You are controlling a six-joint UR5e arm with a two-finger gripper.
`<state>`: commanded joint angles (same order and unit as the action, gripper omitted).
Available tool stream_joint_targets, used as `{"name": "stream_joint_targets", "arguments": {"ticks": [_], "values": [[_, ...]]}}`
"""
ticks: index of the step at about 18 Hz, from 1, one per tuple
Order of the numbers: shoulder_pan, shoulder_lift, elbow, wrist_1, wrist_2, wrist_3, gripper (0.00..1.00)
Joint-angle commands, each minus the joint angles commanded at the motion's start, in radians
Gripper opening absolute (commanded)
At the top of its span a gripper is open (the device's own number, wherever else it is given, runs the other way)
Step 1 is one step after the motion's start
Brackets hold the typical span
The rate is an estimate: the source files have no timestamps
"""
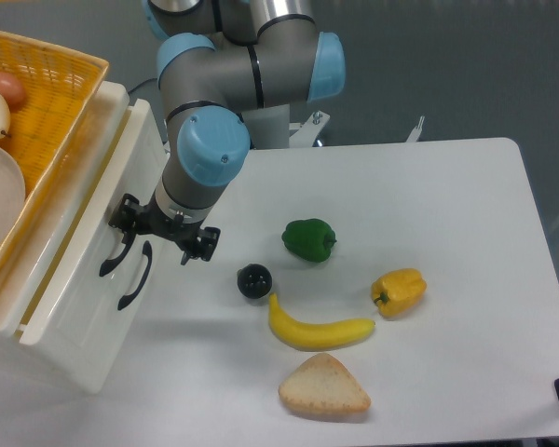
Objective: Slide open the top white drawer
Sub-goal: 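Pull the upper drawer outward from the cabinet with the gripper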
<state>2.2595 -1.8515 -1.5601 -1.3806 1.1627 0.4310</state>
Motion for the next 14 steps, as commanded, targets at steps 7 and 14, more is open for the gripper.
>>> {"name": "stream_joint_targets", "arguments": {"ticks": [7,14], "values": [[0.017,-0.011,0.012,0.015,0.026,0.000,1.00],[0.032,-0.021,0.023,0.034,0.031,0.009,1.00]]}}
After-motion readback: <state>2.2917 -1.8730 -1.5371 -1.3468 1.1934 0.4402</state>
